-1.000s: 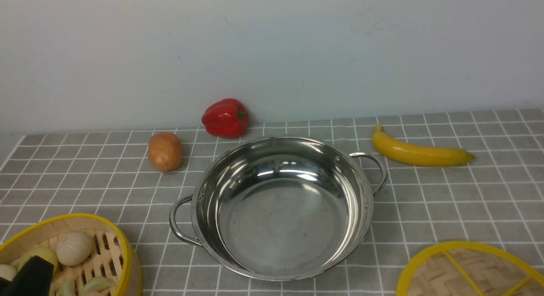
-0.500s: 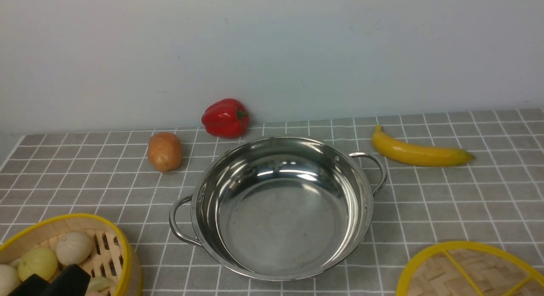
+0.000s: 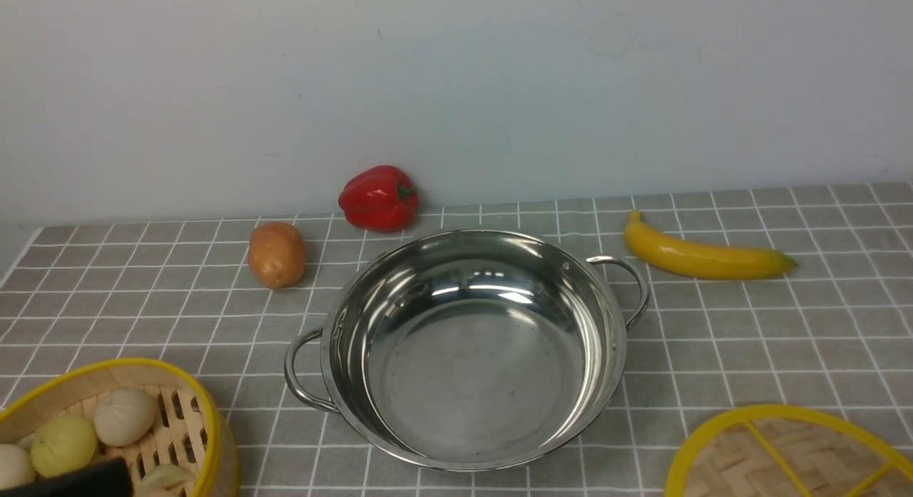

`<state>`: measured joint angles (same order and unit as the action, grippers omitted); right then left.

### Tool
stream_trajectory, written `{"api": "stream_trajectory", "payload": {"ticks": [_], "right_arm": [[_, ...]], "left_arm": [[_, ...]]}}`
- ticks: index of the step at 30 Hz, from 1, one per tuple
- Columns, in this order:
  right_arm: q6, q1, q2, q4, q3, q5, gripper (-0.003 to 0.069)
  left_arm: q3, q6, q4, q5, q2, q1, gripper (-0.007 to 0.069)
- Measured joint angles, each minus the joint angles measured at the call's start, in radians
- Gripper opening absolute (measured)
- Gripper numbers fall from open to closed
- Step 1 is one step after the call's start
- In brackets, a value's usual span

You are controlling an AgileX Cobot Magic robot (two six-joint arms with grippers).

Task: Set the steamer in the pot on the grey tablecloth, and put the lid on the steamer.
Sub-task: 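Grasp the rim of the steamer basket holding the buns with the left gripper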

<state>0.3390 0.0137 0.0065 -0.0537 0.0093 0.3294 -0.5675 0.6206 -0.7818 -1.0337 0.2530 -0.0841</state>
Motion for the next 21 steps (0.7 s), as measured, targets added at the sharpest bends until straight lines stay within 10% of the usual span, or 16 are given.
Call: {"api": "stream_trajectory", "payload": {"ticks": [13,21], "right_arm": [[0.000,0.000,0.000,0.000,0.000,0.000,0.0240],[0.000,0.000,0.000,0.000,0.000,0.000,0.0240]], "left_arm": [[-0.225,0.002,-0.011,-0.106,0.274,0.031,0.0558],[-0.230,-0.561,0.629,-0.099,0.497,0.031,0.0558]]}}
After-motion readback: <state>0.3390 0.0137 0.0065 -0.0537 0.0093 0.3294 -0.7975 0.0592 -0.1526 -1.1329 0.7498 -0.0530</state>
